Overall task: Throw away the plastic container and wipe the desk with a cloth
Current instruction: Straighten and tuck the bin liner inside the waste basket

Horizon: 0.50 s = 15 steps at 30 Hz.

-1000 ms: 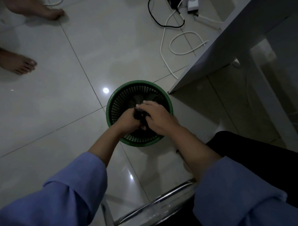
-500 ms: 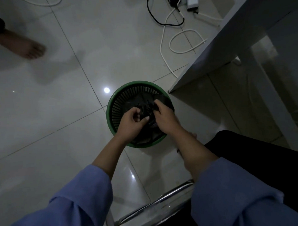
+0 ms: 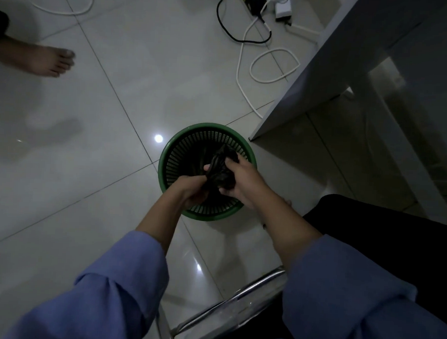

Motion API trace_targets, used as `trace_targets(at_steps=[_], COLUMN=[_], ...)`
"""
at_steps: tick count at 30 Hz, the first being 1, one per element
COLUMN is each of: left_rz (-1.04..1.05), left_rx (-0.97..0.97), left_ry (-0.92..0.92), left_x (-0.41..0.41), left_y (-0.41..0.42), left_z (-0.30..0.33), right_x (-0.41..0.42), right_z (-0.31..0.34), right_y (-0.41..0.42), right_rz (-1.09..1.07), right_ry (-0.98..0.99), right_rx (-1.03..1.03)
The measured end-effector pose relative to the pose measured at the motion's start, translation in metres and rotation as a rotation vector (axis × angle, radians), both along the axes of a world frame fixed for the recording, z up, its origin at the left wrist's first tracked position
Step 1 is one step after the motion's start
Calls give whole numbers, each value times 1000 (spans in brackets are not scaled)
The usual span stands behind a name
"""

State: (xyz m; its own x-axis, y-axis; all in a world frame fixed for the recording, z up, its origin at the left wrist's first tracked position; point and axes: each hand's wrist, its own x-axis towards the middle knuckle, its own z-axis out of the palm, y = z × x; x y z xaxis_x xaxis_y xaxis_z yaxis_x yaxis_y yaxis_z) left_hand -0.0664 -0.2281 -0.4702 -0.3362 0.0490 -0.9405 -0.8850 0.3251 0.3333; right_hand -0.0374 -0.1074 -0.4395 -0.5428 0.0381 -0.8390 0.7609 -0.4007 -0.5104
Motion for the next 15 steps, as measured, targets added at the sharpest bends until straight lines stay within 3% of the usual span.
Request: trace_targets(at_steps=[3, 6, 9, 12, 15], left_rz=[-156, -481, -599, -635, -785], left_rx=[-42, -72, -74, -126, -189], left_ry=[-52, -232, -350, -341, -334], left_x=[-3, -8, -13, -14, -10], left_y=[2, 6, 5, 5, 7], left_z=[8, 24, 27, 29, 25], right_x=[3, 3, -3, -2, 4], right_z=[6, 8, 5, 5, 7], right_y=[1, 2, 1, 2, 3], right_rz=[-10, 21, 136, 434, 610], right_ry=[-56, -104, -107, -51, -121], right_rx=[-79, -126, 76, 405, 387])
